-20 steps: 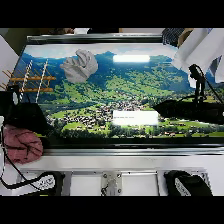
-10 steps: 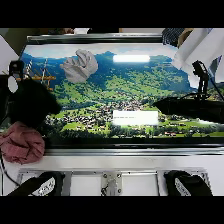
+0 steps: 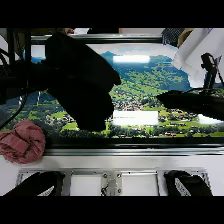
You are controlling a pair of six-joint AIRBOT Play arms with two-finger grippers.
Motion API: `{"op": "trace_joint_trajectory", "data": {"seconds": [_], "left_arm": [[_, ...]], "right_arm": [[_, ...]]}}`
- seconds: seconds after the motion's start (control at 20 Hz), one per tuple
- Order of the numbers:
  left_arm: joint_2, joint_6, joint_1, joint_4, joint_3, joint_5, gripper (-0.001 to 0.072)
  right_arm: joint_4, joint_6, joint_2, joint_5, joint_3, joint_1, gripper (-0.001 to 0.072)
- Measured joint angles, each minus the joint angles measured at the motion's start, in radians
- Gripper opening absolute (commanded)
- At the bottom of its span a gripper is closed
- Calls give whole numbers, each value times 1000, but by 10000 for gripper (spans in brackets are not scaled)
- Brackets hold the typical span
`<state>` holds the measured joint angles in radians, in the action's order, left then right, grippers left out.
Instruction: Fold the clothes and pants, and hang the long-sleeved shirts on hangers.
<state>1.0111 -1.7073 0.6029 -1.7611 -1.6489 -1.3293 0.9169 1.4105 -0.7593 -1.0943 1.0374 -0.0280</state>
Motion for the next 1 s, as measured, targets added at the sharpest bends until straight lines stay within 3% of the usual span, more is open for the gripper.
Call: {"op": "trace_joint_trajectory", "data": {"seconds": [0.35, 0.4, 0.45, 0.55, 0.6, 0.65, 0.7, 0.75, 0.85, 1.0], "left_arm": [[262, 19, 71, 52, -125, 40, 26], [317, 35, 74, 98, -130, 56, 239], [368, 53, 76, 146, -133, 73, 677], [469, 80, 75, 229, -137, 117, 694], [510, 91, 69, 260, -138, 135, 694], [545, 93, 54, 279, -139, 150, 694], [570, 92, 31, 288, -140, 160, 694], [591, 82, -3, 303, -140, 160, 695], [606, 67, -85, 323, -118, 156, 695], [594, 45, -235, 348, -3, 146, 694]], "right_arm": [[41, 2, 0, 53, 76, 169, 17], [48, 2, -2, 58, 80, 197, 17], [48, 2, -5, 60, 83, 219, 20], [50, 2, -13, 64, 86, 250, 32], [52, 2, -19, 66, 87, 259, 180], [53, 2, -26, 66, 88, 266, 458], [56, 2, -35, 66, 88, 270, 666], [56, 2, -45, 66, 89, 274, 640], [76, -8, -71, 53, 89, 277, 505], [145, -19, -129, 9, 76, 279, 502]]}}
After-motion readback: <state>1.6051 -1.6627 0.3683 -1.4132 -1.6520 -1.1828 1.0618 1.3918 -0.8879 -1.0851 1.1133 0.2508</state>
